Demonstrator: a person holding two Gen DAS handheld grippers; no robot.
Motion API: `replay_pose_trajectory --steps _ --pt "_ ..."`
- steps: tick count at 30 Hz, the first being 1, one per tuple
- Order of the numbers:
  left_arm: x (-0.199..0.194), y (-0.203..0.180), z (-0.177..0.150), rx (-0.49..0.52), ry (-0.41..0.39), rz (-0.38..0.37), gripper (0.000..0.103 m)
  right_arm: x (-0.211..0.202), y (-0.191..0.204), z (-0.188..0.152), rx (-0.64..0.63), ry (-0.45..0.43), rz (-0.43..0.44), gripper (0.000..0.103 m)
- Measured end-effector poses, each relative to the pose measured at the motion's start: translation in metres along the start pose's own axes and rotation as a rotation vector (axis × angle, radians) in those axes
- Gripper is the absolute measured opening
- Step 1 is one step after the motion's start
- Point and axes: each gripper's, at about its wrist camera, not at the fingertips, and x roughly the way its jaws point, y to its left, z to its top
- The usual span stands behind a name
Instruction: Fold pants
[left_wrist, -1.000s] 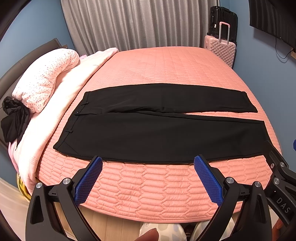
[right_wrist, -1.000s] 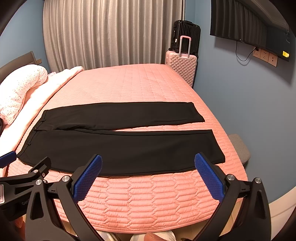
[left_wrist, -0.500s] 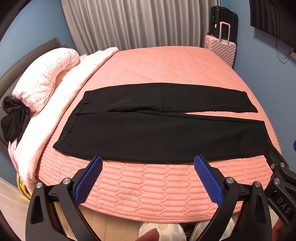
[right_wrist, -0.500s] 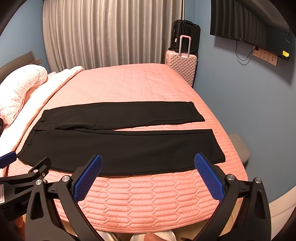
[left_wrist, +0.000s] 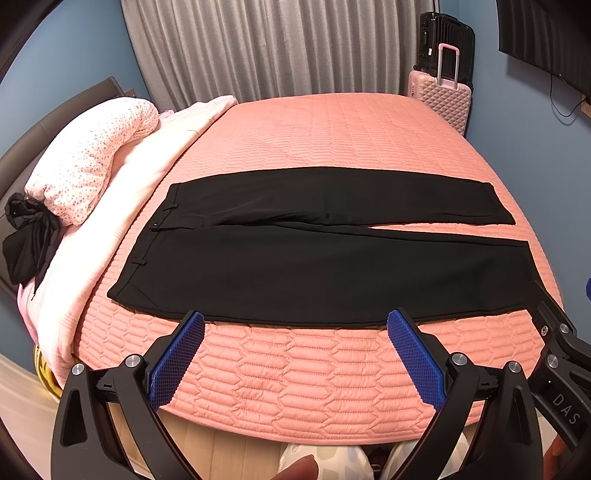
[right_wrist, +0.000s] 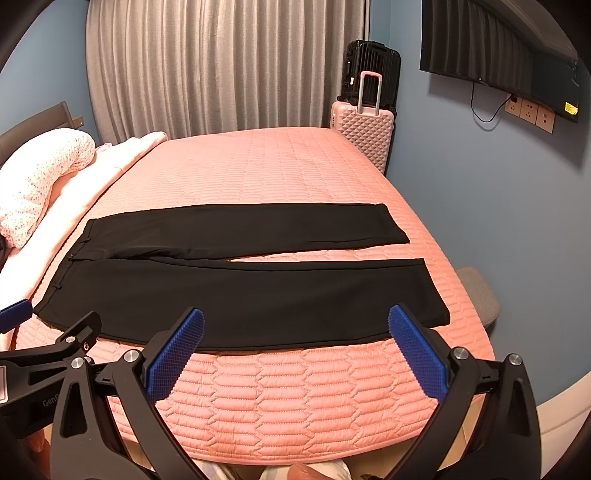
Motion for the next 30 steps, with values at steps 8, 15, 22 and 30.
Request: replay_pose_trajectory --steps 8,15,22,30 --pt "0.001 0.001 0.002 -0.001 0.000 -0.002 0.098 0.000 0.002 0.002 -0.002 0.000 0.000 0.098" --pt "0.001 0.002 0.002 0.000 -0.002 -0.001 0.098 0.000 0.002 0.003 -0.003 0.000 0.002 0.098" --pt "0.001 0.003 0.004 0.000 -0.001 -0.006 0.098 0.001 0.002 0.006 0.000 0.008 0.033 0.098" --pt "0.022 0.015 0.010 -0.041 0.040 -0.151 0.098 0.039 -0.031 0.033 -0.052 0.033 0.114 0.098"
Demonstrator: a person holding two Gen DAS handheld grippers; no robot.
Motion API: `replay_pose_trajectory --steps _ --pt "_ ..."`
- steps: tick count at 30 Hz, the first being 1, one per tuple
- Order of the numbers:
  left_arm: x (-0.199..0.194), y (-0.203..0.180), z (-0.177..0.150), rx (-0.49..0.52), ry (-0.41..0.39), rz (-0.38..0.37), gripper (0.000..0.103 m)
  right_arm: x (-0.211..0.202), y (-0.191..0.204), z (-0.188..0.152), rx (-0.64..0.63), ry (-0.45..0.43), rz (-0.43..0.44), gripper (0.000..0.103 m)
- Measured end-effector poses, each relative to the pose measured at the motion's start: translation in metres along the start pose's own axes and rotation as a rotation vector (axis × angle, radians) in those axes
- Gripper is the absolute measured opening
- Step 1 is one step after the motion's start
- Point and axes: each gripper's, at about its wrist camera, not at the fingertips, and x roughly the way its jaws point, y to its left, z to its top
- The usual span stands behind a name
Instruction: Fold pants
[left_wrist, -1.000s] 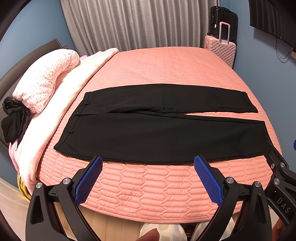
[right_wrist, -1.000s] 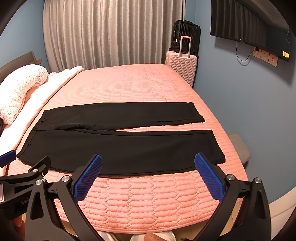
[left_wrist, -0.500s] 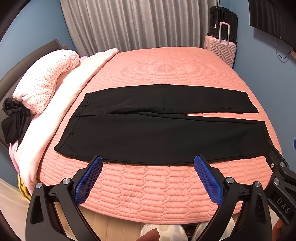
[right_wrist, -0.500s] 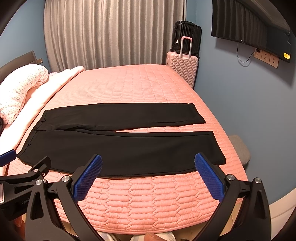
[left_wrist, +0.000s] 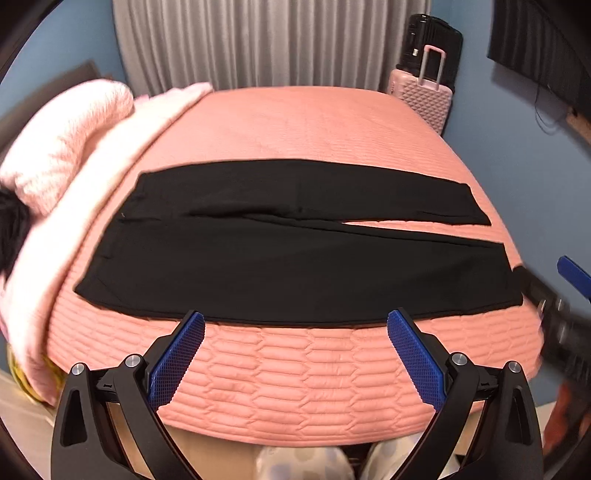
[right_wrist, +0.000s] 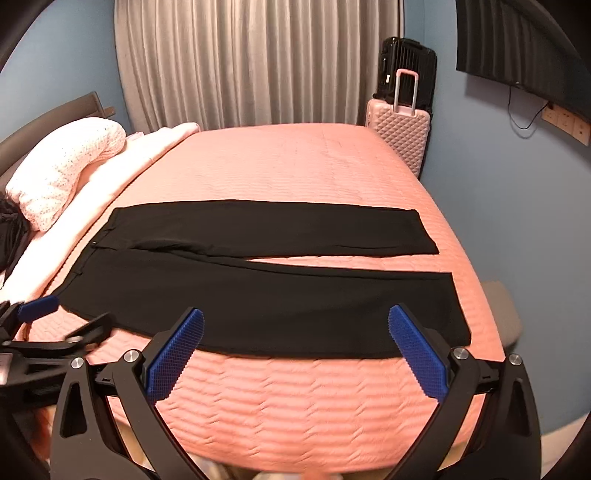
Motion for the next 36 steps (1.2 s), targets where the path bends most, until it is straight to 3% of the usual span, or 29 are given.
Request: replay_pose_trajectory --steps 4,8,11,14,17,21,26,30,32,34,36 --pt "0.018 0.013 0.010 -0.022 -0.022 0.071 0.098 0.051 -0.063 0.027 0.082 -0.021 -0.020 0.098" --pt "0.039 0.021 0.023 -0.052 -0.041 0.120 0.098 0.125 -0.120 0.060 0.141 -0.037 0.041 0.098" --pt "0.055 0.026 0.033 -0.088 -0.112 0.098 0.097 0.195 -0.152 0.084 0.159 0.015 0.062 0.098" --pt "0.076 0.028 0.043 -0.129 -0.179 0.045 0.097 0.266 -0.176 0.103 0.141 0.083 0.059 0.084" --pt "0.110 0.028 0.054 -0.168 -0.154 0.026 0.097 0.321 -0.198 0.116 0.143 0.127 0.044 0.080" --pt "0.148 0.015 0.064 -0.139 -0.132 0.034 0.097 0.377 -0.222 0.127 0.145 0.183 0.071 0.080" --pt "0.190 -0.007 0.067 -0.081 -0.068 0.022 0.097 0.419 -0.225 0.130 0.101 0.241 0.127 0.079" --pt "0.222 -0.019 0.066 -0.013 0.060 0.020 0.097 0.440 -0.229 0.127 0.101 0.271 0.128 0.079" --pt "0.227 -0.017 0.065 -0.010 0.071 0.009 0.097 0.445 -0.228 0.125 0.082 0.267 0.127 0.079" --pt "0.226 -0.010 0.072 -0.012 0.041 -0.004 0.097 0.444 -0.225 0.124 0.062 0.252 0.118 0.072" --pt "0.227 0.006 0.085 -0.016 0.006 0.004 0.097 0.442 -0.225 0.125 0.053 0.241 0.108 0.052"
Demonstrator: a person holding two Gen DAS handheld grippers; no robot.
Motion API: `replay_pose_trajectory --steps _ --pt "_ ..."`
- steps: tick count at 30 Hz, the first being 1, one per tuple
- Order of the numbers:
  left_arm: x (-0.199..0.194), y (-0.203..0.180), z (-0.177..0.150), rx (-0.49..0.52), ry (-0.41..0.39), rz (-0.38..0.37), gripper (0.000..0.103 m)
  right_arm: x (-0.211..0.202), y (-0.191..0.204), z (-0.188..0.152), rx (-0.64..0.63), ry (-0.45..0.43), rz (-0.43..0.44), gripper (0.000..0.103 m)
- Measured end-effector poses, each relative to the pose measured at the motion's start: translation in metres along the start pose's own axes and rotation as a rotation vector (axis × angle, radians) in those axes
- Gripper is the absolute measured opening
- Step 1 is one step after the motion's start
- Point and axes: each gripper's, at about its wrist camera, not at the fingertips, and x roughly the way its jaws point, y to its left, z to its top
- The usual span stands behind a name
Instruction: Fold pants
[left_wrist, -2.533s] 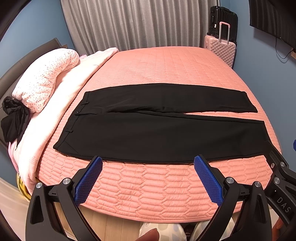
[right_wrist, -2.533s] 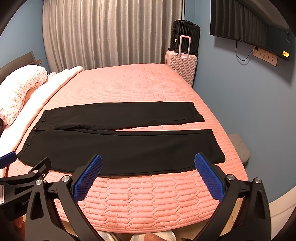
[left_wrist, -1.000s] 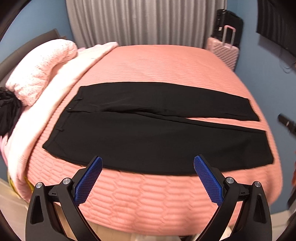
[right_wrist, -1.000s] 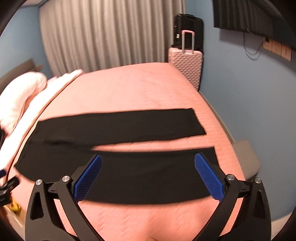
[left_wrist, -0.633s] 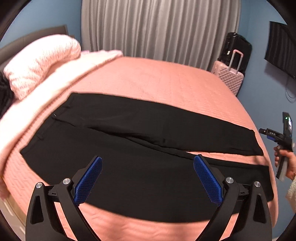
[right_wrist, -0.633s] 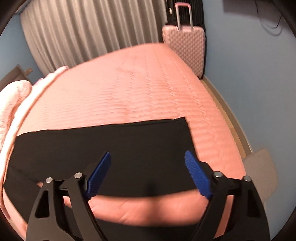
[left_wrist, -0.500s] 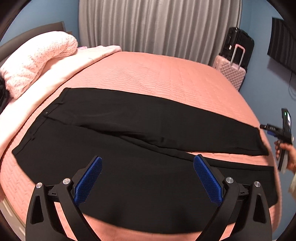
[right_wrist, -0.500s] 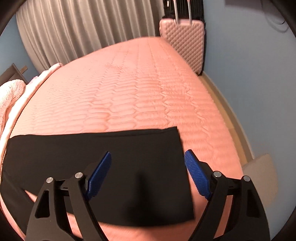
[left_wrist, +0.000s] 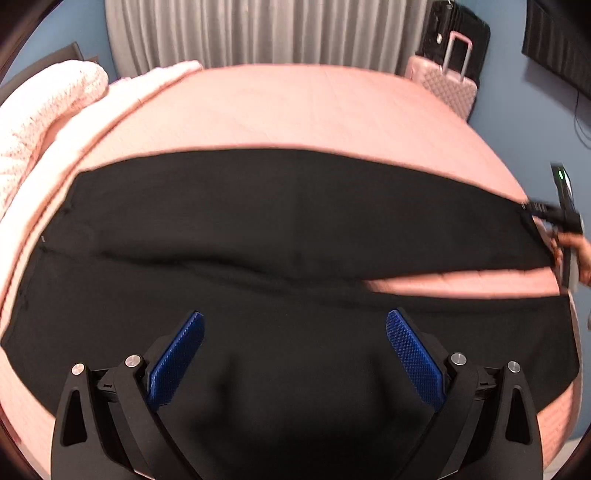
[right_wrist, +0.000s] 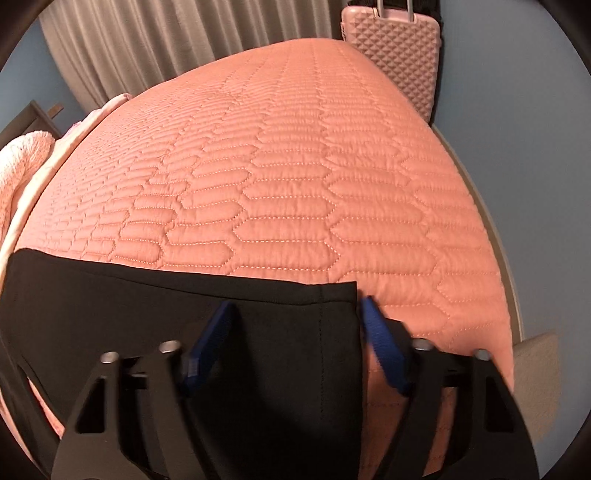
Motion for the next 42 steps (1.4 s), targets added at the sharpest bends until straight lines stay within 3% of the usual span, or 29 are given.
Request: replay_pose_trajectory --steps 3,5,8,11,13,14,18,21,23,25,28,30,34,39,42 --pt "0.008 0.050 0.035 -0.029 -0.037 0.040 0.098 -0.004 0.001 0.001 -0.017 -0.002 -0.007 0.027" --pt "0.021 0.104 0.067 -0.055 -0.067 0.107 0.098 -0.004 0.006 0.001 -0.049 0.000 -0.035 0.024" --pt "0.050 0.191 0.114 -0.113 -0.079 0.277 0.098 -0.003 0.008 0.000 -0.052 -0.003 -0.052 0.023" --pt "0.070 0.264 0.147 -0.142 -0.109 0.400 0.098 -0.002 0.007 -0.002 -0.032 -0.005 -0.054 0.023" --pt "0.095 0.315 0.163 -0.177 -0.048 0.410 0.098 -0.001 0.008 -0.002 -0.025 -0.005 -0.057 0.023" --pt "0.111 0.341 0.169 -0.209 0.014 0.365 0.097 0.000 0.008 -0.002 -0.022 -0.004 -0.058 0.023" --pt "0.147 0.394 0.171 -0.307 0.096 0.354 0.095 0.001 0.009 0.000 -0.014 0.002 -0.068 0.024" --pt "0.164 0.401 0.172 -0.308 0.115 0.307 0.080 0.001 0.010 0.000 -0.012 0.005 -0.077 0.024" --pt "0.178 0.390 0.172 -0.285 0.133 0.243 0.052 0.001 0.010 0.000 -0.006 0.005 -0.077 0.026" --pt "0.179 0.382 0.169 -0.251 0.124 0.258 0.049 0.001 0.010 0.000 0.015 -0.002 -0.077 0.027" --pt "0.168 0.389 0.166 -0.280 0.105 0.253 0.031 -0.002 0.013 -0.002 0.030 -0.018 -0.098 0.026" --pt "0.149 0.391 0.165 -0.311 0.064 0.201 0.023 -0.007 0.020 -0.003 0.014 -0.024 -0.118 0.020" --pt "0.110 0.388 0.170 -0.278 0.015 0.160 0.003 -0.031 0.030 -0.005 0.012 -0.061 -0.101 0.015" --pt "0.031 0.382 0.162 -0.293 -0.067 0.054 0.002 -0.092 0.039 -0.012 0.018 -0.145 -0.050 0.014" --pt "-0.022 0.374 0.146 -0.281 -0.114 0.004 0.002 -0.150 0.055 -0.027 -0.020 -0.206 -0.005 0.014"
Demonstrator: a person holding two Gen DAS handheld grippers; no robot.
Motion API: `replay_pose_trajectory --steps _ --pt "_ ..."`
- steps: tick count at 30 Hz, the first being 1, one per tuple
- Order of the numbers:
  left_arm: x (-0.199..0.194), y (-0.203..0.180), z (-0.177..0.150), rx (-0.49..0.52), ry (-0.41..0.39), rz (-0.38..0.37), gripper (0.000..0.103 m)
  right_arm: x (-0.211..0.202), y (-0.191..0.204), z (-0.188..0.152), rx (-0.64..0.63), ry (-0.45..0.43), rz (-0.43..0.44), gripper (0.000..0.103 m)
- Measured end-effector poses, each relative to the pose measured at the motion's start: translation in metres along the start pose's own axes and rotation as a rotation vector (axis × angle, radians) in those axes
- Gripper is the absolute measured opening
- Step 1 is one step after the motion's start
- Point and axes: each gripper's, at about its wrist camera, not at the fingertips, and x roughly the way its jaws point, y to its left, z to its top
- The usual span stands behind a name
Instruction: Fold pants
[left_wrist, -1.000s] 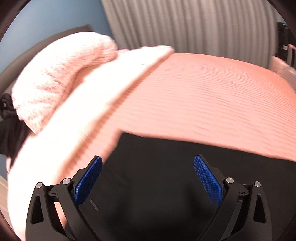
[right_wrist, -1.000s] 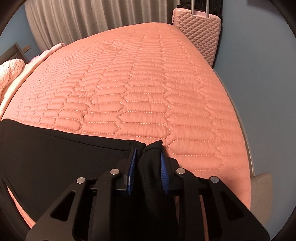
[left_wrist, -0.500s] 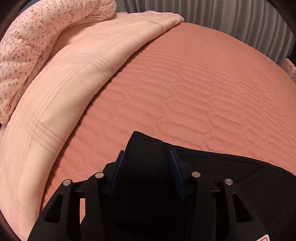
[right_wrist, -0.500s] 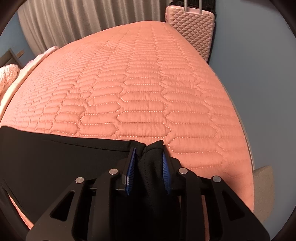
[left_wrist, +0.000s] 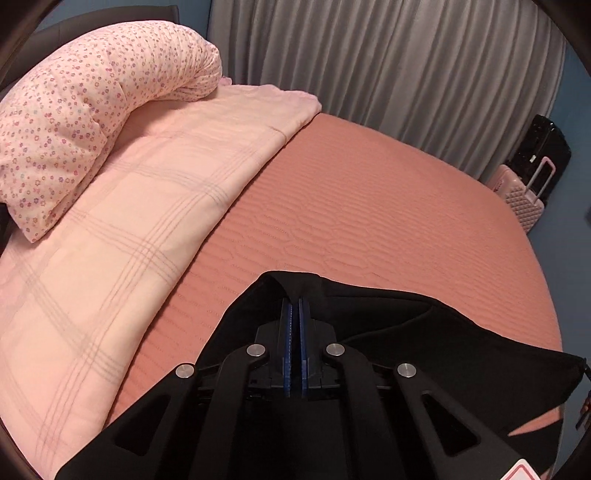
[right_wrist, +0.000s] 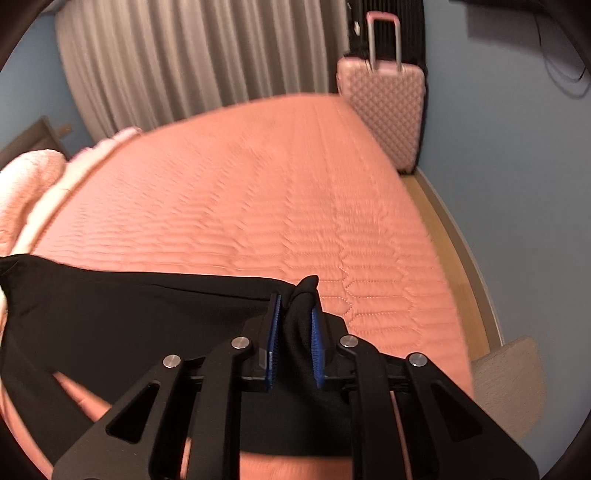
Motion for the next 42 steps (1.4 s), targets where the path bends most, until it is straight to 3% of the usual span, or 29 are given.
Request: replay_pose_trajectory --steps 4,8,11,14,19,22,23,24,25,26,28,32,38,39,40,41,42 --pt "-0.082 0.007 -0.036 -0.003 -0.035 -0.062 0.002 -0.074 0.022 -0.021 -0.038 -0.044 0.041 0.014" --pt "-0.144 0.028 -0.085 -0.024 -0.036 -0.074 0.003 -0.139 0.040 -0.061 -0.079 -0.022 0.048 0.014" --pt "-0.173 0.052 -0.125 -0.026 -0.002 -0.034 0.003 -0.163 0.042 -0.093 -0.083 0.032 0.042 0.014" --pt "-0.189 0.086 -0.171 -0.059 0.032 0.063 0.000 -0.163 0.034 -0.132 -0.069 0.118 0.023 0.014" --pt "-0.166 0.132 -0.233 -0.056 0.179 0.272 0.000 -0.147 0.014 -0.181 -0.002 0.235 -0.071 0.021" --pt "-0.171 0.110 -0.241 -0.007 0.171 0.264 0.000 -0.164 0.004 -0.192 0.075 0.216 -0.105 0.022" --pt "-0.171 0.094 -0.239 0.027 0.166 0.254 0.000 -0.173 0.001 -0.194 0.108 0.197 -0.106 0.028" --pt "-0.171 0.077 -0.237 0.068 0.159 0.249 0.000 -0.184 -0.001 -0.195 0.131 0.172 -0.118 0.045" --pt "-0.169 0.051 -0.235 0.130 0.147 0.245 0.005 -0.191 -0.001 -0.197 0.135 0.153 -0.137 0.053" --pt "-0.163 0.028 -0.231 0.163 0.149 0.223 0.008 -0.199 -0.001 -0.199 0.135 0.134 -0.150 0.059" --pt "-0.149 -0.002 -0.233 0.166 0.163 0.185 0.008 -0.209 -0.001 -0.202 0.157 0.116 -0.158 0.059" --pt "-0.126 -0.023 -0.261 0.063 0.188 0.134 0.008 -0.221 0.024 -0.208 0.117 0.088 -0.131 0.059" --pt "-0.123 0.007 -0.306 -0.157 0.221 0.116 0.008 -0.207 0.100 -0.207 -0.011 0.102 -0.018 0.059" --pt "-0.121 0.013 -0.309 -0.194 0.220 0.108 0.010 -0.204 0.114 -0.204 -0.032 0.101 0.000 0.059" --pt "-0.118 0.022 -0.311 -0.251 0.220 0.071 0.021 -0.199 0.132 -0.201 -0.055 0.097 0.024 0.059" --pt "-0.114 0.029 -0.310 -0.293 0.214 0.038 0.026 -0.196 0.144 -0.199 -0.069 0.100 0.048 0.059" --pt "-0.111 0.035 -0.309 -0.333 0.204 0.013 0.026 -0.192 0.162 -0.196 -0.096 0.101 0.072 0.058"
